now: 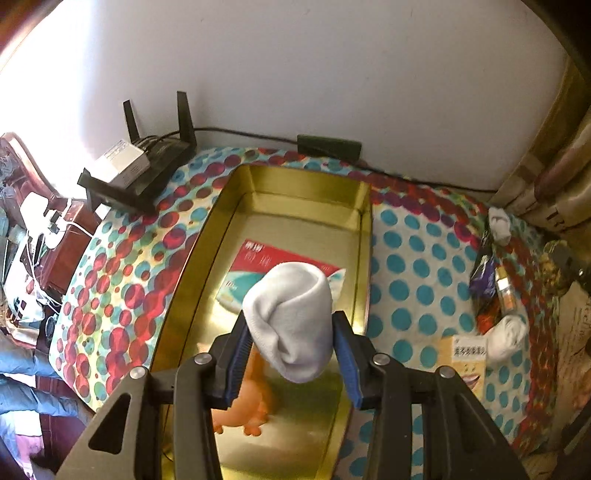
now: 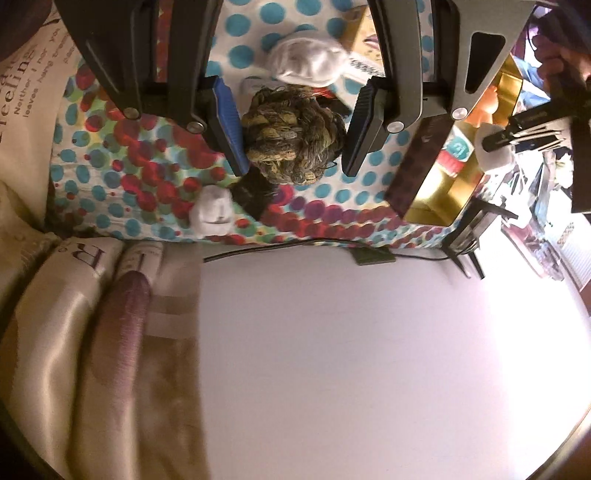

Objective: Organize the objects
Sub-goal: 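Carry the sock ball into the tray and open the left tool while the right tool carries the rope ball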

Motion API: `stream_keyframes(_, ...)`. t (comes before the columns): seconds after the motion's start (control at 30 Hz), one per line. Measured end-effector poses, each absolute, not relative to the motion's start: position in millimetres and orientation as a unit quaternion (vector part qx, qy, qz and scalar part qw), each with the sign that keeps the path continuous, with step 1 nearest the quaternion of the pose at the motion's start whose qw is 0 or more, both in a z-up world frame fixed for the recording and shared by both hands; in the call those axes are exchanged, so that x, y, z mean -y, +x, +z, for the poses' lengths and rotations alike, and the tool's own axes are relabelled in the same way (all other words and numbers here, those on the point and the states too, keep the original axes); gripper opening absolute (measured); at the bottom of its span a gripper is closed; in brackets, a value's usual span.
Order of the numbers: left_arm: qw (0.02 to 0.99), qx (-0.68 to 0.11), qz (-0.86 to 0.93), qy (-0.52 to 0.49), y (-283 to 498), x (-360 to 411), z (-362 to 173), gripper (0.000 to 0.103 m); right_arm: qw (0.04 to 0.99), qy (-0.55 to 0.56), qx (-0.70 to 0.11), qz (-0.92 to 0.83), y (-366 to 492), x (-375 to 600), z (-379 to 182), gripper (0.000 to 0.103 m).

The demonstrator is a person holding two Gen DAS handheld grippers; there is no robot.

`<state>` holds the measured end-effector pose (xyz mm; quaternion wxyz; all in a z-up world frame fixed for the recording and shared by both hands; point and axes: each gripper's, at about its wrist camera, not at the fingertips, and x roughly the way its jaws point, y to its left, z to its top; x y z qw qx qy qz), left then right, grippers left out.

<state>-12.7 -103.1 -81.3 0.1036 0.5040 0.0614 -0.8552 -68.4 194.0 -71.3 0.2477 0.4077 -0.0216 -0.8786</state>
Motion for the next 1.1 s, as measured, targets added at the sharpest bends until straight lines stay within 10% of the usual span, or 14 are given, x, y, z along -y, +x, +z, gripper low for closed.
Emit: stream_keyframes(1.1, 0.11, -0.117, -0.855, 0.493, 31.0, 146.4, -92.0, 0.047, 0.363, 0.419, -0.059, -0.83, -15.8, -53.8, -69.1, 0.05)
